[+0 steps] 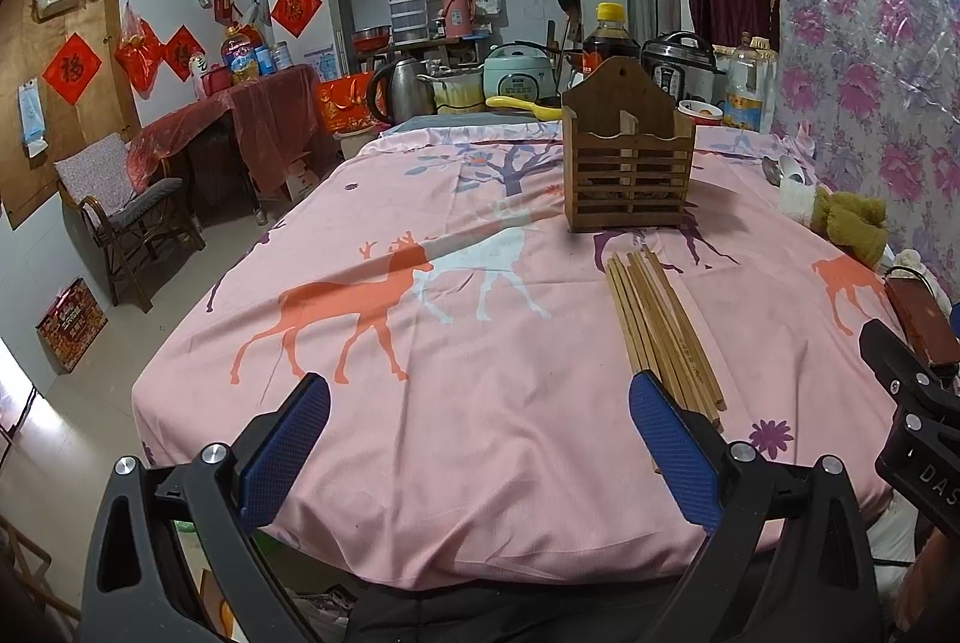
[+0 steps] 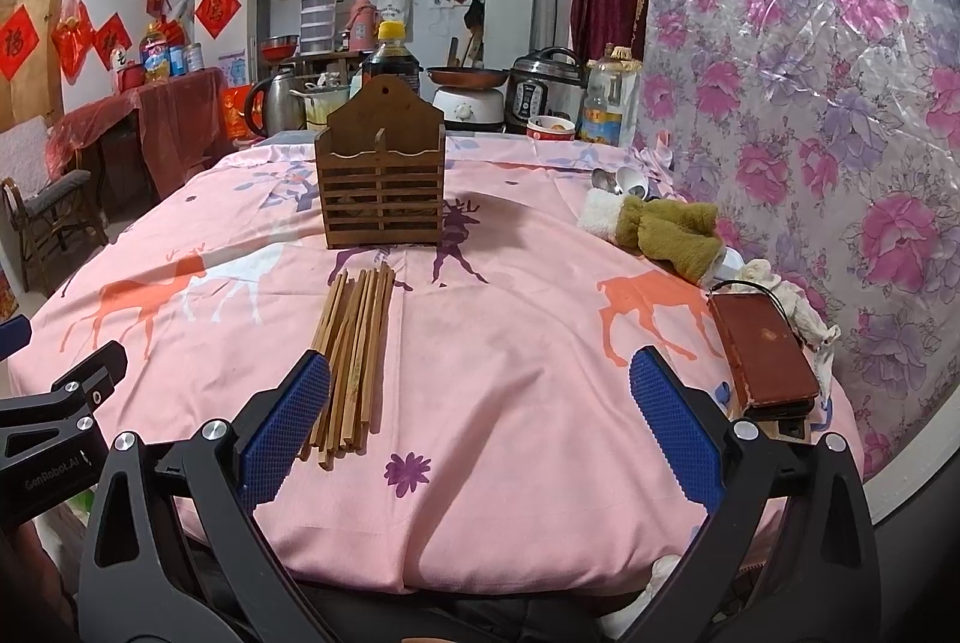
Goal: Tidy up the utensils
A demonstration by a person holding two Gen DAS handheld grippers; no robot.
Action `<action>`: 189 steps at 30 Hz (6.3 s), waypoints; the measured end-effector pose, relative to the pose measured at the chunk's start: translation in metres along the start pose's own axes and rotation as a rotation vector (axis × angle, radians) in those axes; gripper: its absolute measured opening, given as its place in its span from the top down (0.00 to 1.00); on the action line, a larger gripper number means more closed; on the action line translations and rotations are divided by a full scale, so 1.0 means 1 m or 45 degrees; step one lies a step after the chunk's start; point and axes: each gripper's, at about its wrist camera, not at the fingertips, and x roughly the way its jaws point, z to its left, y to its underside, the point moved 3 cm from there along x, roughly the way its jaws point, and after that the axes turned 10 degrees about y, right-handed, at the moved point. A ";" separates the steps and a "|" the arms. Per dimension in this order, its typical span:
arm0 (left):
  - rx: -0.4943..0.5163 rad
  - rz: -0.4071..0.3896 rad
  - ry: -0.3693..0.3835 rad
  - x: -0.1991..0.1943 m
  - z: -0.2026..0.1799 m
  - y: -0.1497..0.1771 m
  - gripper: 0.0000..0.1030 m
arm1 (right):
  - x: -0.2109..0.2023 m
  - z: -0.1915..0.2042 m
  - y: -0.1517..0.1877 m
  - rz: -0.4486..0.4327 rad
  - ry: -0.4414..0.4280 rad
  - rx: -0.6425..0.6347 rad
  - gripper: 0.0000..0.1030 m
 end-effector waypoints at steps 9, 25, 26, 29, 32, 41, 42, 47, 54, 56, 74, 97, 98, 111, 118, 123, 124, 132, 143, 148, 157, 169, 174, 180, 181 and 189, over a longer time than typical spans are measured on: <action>0.000 0.004 0.002 0.000 0.000 0.001 0.05 | -0.002 0.005 0.008 0.015 -0.005 -0.008 0.06; 0.000 0.006 -0.002 0.002 0.001 0.004 0.05 | 0.003 0.008 0.016 0.063 -0.024 -0.019 0.06; 0.000 0.005 -0.003 0.002 0.001 0.004 0.05 | 0.003 0.009 0.016 0.063 -0.028 -0.022 0.06; -0.001 0.007 0.000 0.002 0.000 0.003 0.05 | 0.004 0.014 0.019 0.079 -0.033 -0.046 0.06; -0.001 0.013 0.002 0.006 0.001 0.007 0.05 | 0.003 0.012 0.018 0.076 -0.045 -0.023 0.06; -0.062 0.125 0.113 0.025 0.006 0.015 0.05 | 0.027 -0.017 0.016 0.165 -0.059 0.164 0.06; -0.088 0.167 0.149 0.033 0.009 0.020 0.05 | 0.037 -0.027 0.017 0.202 -0.069 0.224 0.06; -0.118 0.361 0.212 0.063 0.011 0.031 0.05 | 0.065 -0.052 0.024 0.268 0.000 0.310 0.06; 0.043 0.516 0.323 0.100 -0.024 0.041 0.05 | 0.093 -0.062 0.033 0.338 0.026 0.342 0.06; 0.090 0.571 0.352 0.113 -0.033 0.049 0.05 | 0.098 -0.061 0.034 0.354 0.014 0.341 0.06; -0.031 0.363 0.132 0.135 0.037 0.038 0.04 | 0.105 -0.014 0.039 0.390 -0.228 0.143 0.07; -0.034 0.251 0.138 0.134 0.036 0.043 0.04 | 0.125 0.026 0.035 0.258 -0.240 -0.045 0.32; -0.033 0.251 0.138 0.134 0.036 0.044 0.04 | 0.121 0.033 0.035 0.237 -0.263 -0.074 0.32; -0.033 0.249 0.138 0.134 0.036 0.043 0.04 | 0.131 0.035 0.042 0.321 -0.292 -0.066 0.61; -0.032 0.248 0.137 0.134 0.036 0.044 0.04 | 0.111 0.064 0.046 0.256 -0.424 -0.199 0.61; -0.029 0.251 0.148 0.133 0.035 0.044 0.05 | 0.123 0.066 0.051 0.294 -0.334 -0.226 0.63; -0.023 0.252 0.160 0.132 0.034 0.044 0.05 | 0.124 0.060 0.050 0.288 -0.282 -0.207 0.63; 0.107 0.213 0.332 0.120 0.007 0.047 0.59 | 0.130 0.043 0.049 0.318 -0.299 -0.124 0.64; 0.090 0.208 0.404 0.117 0.006 0.042 0.95 | 0.125 0.043 0.050 0.302 -0.323 -0.129 0.92; 0.088 0.228 0.388 0.117 0.006 0.043 0.94 | 0.116 0.035 0.041 0.249 -0.319 -0.087 0.92; 0.094 0.081 0.402 0.081 0.009 -0.026 0.95 | 0.080 0.015 -0.023 0.019 -0.322 -0.012 0.92; 0.118 0.014 0.522 0.072 -0.010 -0.140 0.95 | 0.078 0.007 -0.106 -0.058 -0.375 0.034 0.92; 0.141 -0.005 0.533 0.079 -0.016 -0.157 0.95 | 0.098 0.019 -0.081 0.085 -0.506 -0.066 0.78; 0.133 0.021 0.580 0.091 -0.017 -0.157 0.95 | 0.106 0.024 0.006 0.241 -0.466 -0.212 0.52; 0.133 0.025 0.588 0.092 -0.017 -0.158 0.95 | 0.103 0.023 0.020 0.254 -0.442 -0.240 0.52; 0.117 0.010 0.594 0.091 -0.017 -0.158 0.95 | 0.121 0.006 0.046 0.353 -0.376 -0.213 0.58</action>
